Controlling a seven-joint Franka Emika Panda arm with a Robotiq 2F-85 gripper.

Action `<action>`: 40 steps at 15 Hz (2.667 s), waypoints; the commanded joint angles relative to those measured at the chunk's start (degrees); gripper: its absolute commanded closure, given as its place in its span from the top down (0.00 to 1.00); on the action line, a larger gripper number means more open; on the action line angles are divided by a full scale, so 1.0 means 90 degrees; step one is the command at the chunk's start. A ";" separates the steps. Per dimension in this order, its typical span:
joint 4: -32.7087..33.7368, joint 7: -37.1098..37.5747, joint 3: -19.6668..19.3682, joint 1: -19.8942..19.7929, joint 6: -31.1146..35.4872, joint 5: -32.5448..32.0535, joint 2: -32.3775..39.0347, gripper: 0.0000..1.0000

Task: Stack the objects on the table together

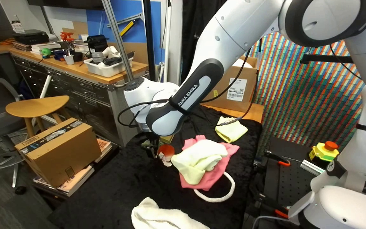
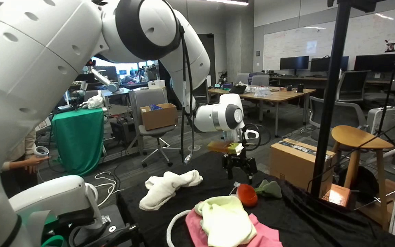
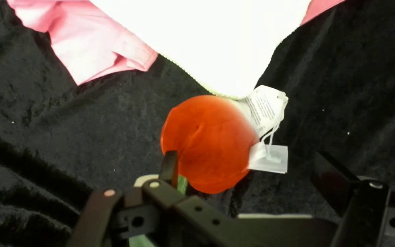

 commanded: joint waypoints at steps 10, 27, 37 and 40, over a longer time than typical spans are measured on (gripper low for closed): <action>0.1191 0.0017 -0.0282 0.0001 -0.0704 0.0403 0.0850 1.00; 0.1379 0.0009 -0.0299 -0.0022 -0.1422 0.0417 0.0646 0.03; -0.0175 -0.0253 -0.0262 -0.0154 -0.1660 0.0260 -0.1049 0.04; -0.0853 -0.0217 -0.0299 -0.0228 -0.1837 0.0144 -0.1626 0.04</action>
